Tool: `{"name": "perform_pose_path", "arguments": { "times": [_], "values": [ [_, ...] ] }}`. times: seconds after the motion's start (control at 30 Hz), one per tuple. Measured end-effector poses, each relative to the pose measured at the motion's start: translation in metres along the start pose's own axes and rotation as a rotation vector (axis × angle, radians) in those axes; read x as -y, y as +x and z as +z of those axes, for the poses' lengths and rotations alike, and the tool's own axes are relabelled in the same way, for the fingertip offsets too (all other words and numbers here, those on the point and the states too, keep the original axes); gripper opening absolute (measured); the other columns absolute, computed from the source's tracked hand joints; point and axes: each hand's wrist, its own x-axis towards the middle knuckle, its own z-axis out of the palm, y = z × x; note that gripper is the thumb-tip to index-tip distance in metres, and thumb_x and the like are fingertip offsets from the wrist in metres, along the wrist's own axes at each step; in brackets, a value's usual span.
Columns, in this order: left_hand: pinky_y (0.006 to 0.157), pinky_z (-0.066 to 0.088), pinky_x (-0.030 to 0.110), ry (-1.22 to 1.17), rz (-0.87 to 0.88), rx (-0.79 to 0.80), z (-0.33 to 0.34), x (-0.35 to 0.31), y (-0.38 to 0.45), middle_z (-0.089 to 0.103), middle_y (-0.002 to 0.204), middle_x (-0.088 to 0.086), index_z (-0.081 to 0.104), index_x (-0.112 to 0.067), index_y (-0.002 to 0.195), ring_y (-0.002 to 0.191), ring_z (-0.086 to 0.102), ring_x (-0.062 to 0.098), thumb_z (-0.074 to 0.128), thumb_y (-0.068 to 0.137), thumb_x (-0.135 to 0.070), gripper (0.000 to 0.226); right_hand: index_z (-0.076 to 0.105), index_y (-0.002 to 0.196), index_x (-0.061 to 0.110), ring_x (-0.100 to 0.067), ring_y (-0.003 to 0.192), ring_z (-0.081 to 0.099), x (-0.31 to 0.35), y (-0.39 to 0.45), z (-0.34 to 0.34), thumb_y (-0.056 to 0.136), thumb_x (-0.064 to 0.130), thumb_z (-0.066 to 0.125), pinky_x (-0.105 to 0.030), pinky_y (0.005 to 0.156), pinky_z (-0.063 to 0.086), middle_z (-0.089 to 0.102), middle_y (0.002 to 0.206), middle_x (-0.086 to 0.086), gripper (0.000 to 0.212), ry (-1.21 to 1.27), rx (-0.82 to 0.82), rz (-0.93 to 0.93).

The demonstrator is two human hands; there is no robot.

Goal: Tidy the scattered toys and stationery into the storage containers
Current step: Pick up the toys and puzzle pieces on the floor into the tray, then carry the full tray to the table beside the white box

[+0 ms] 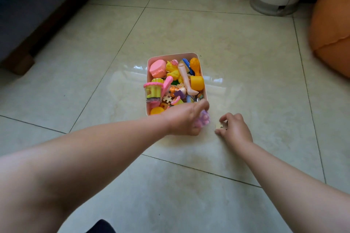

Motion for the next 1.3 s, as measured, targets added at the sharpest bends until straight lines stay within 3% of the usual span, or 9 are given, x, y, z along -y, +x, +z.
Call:
{"name": "perform_pose_path", "arguments": {
  "times": [0.13, 0.27, 0.5, 0.6, 0.7, 0.83, 1.0, 1.17, 1.3],
  "values": [
    [0.049, 0.034, 0.007, -0.145, -0.145, -0.247, -0.022, 0.013, -0.003, 0.046, 0.069, -0.019, 0.046, -0.005, 0.115, 0.057, 0.048, 0.006, 0.065, 0.085, -0.017, 0.038, 0.058, 0.107, 0.013, -0.027, 0.094, 0.059, -0.005, -0.007, 0.006, 0.075, 0.03, 0.08, -0.031, 0.078, 0.044, 0.048, 0.112, -0.008, 0.041, -0.052, -0.023, -0.055],
    [0.055, 0.033, 0.022, -0.081, -0.234, -0.283, -0.024, 0.034, -0.008, 0.058, 0.079, 0.0, 0.048, -0.007, 0.108, 0.06, 0.053, 0.019, 0.062, 0.087, -0.022, 0.03, 0.056, 0.1, 0.013, -0.024, 0.089, 0.058, -0.004, -0.005, 0.004, 0.074, 0.026, 0.081, -0.03, 0.075, 0.043, 0.05, 0.107, -0.005, 0.039, -0.034, -0.032, -0.008],
    [0.072, 0.046, 0.033, 0.29, -0.219, 0.027, -0.019, 0.057, -0.011, 0.052, 0.126, 0.009, 0.048, -0.013, 0.128, 0.101, 0.059, 0.026, 0.057, 0.091, -0.046, 0.05, 0.052, 0.098, 0.02, -0.026, 0.081, 0.065, 0.023, 0.011, -0.01, 0.085, 0.023, 0.07, -0.029, 0.064, 0.039, 0.065, 0.087, -0.003, 0.023, 0.342, -0.157, 0.1],
    [0.084, 0.044, 0.039, 0.378, -0.191, -0.013, -0.023, 0.062, -0.01, 0.041, 0.144, 0.018, 0.054, -0.012, 0.125, 0.122, 0.052, 0.032, 0.052, 0.094, -0.046, 0.046, 0.053, 0.099, 0.022, -0.018, 0.077, 0.06, 0.051, 0.012, -0.02, 0.085, 0.028, 0.071, -0.03, 0.064, 0.041, 0.062, 0.082, 0.006, 0.023, 0.424, -0.222, -0.036],
    [0.077, 0.046, 0.038, 0.347, -0.246, -0.114, -0.022, 0.07, -0.011, 0.032, 0.154, 0.015, 0.058, -0.011, 0.115, 0.118, 0.055, 0.034, 0.052, 0.094, -0.047, 0.043, 0.055, 0.096, 0.024, -0.013, 0.072, 0.057, 0.074, 0.012, -0.023, 0.083, 0.029, 0.073, -0.031, 0.065, 0.044, 0.06, 0.076, 0.008, 0.023, 0.47, -0.15, -0.188],
    [0.082, 0.044, 0.036, 0.366, -0.196, -0.109, -0.02, 0.069, -0.016, 0.044, 0.145, 0.014, 0.058, -0.011, 0.118, 0.122, 0.051, 0.031, 0.053, 0.092, -0.05, 0.047, 0.061, 0.094, 0.025, -0.013, 0.077, 0.058, 0.084, 0.019, -0.01, 0.086, 0.042, 0.067, -0.026, 0.062, 0.044, 0.063, 0.091, 0.003, 0.02, 0.494, -0.116, -0.213],
    [0.081, 0.046, 0.036, 0.332, -0.128, -0.113, -0.012, 0.071, -0.02, 0.055, 0.12, 0.01, 0.053, -0.012, 0.119, 0.106, 0.056, 0.028, 0.062, 0.088, -0.047, 0.047, 0.049, 0.126, 0.018, -0.028, 0.1, 0.059, 0.082, 0.033, -0.005, 0.091, 0.036, 0.058, -0.03, 0.076, 0.042, 0.049, 0.127, -0.011, 0.041, 0.267, -0.109, 0.093],
    [0.075, 0.05, 0.039, 0.323, -0.093, -0.197, -0.002, 0.074, -0.018, 0.059, 0.113, 0.01, 0.057, -0.012, 0.119, 0.098, 0.058, 0.03, 0.063, 0.088, -0.042, 0.044, 0.051, 0.128, 0.008, -0.037, 0.11, 0.057, 0.093, 0.049, -0.004, 0.099, 0.027, 0.035, -0.038, 0.087, 0.049, 0.056, 0.125, -0.018, 0.039, 0.064, 0.149, 0.146],
    [0.076, 0.055, 0.042, 0.295, -0.274, -0.375, 0.017, 0.069, -0.022, 0.064, 0.108, 0.01, 0.065, -0.015, 0.111, 0.094, 0.061, 0.034, 0.064, 0.075, -0.049, 0.049, 0.05, 0.132, 0.0, -0.038, 0.122, 0.049, 0.109, 0.051, -0.007, 0.105, 0.017, 0.026, -0.04, 0.098, 0.041, 0.051, 0.13, -0.022, 0.04, 0.004, 0.119, 0.114]
  ]
}}
